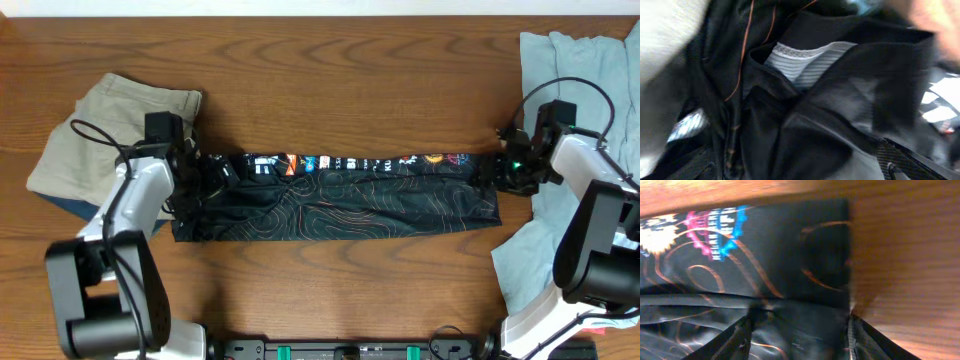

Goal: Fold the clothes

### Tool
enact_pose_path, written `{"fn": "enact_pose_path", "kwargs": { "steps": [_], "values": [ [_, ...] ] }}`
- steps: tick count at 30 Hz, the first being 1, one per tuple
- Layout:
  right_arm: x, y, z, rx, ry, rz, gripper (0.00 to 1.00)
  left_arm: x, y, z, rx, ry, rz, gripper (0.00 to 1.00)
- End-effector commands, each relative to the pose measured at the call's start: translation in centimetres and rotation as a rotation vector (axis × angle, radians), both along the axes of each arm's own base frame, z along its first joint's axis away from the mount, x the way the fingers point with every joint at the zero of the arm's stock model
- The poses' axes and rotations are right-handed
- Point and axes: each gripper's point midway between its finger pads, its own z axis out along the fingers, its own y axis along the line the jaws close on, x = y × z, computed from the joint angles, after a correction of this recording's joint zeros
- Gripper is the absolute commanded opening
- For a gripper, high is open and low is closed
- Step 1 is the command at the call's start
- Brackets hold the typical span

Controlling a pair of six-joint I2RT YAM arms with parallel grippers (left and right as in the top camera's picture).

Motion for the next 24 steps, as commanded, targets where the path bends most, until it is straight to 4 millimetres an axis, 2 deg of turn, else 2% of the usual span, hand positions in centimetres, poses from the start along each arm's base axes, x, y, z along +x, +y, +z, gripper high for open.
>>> {"fn": "enact_pose_path", "kwargs": {
  "steps": [1, 3, 6, 7, 11, 13, 15, 19, 22, 24],
  "values": [
    [-1.2, 2.4, -1.2, 0.039, 0.042, 0.055, 0.49, 0.8, 0.1, 2.4, 0.008, -0.082, -0.014, 0.98],
    [-1.2, 2.7, -1.2, 0.033, 0.044, 0.066, 0.40, 0.8, 0.1, 3.3, 0.012, -0.106, -0.014, 0.98],
    [-1.4, 2.0, -1.5, -0.006, 0.056, 0.057, 0.06, 0.4, 0.1, 4.2, 0.013, -0.117, -0.014, 0.98],
    [-1.4, 1.6, -1.6, -0.028, 0.062, 0.042, 0.01, 0.2, 0.0, 4.4, 0.013, -0.114, -0.013, 0.98],
    [-1.3, -1.0, -1.8, -0.161, 0.092, -0.046, 0.01, -1.3, -0.2, 4.3, 0.005, -0.061, -0.013, 0.98],
    [-0.9, -2.9, -1.3, -0.227, 0.098, -0.115, 0.01, -2.1, -0.3, 4.1, 0.001, -0.027, -0.014, 0.98],
    [-0.3, -4.4, -0.3, -0.263, 0.096, -0.173, 0.01, -2.6, -0.3, 4.0, -0.002, -0.005, -0.013, 0.98],
    [1.3, -7.5, 3.1, -0.280, 0.078, -0.292, 0.01, -3.2, -0.4, 3.9, -0.006, 0.022, -0.014, 0.98],
    [2.0, -8.1, 5.2, -0.264, 0.068, -0.291, 0.01, -3.6, -0.5, 3.9, -0.008, 0.038, -0.014, 0.98],
    [2.2, -7.1, 5.9, -0.223, 0.062, -0.235, 0.01, -3.7, -0.5, 3.9, -0.009, 0.041, -0.016, 0.98]
  ]
}}
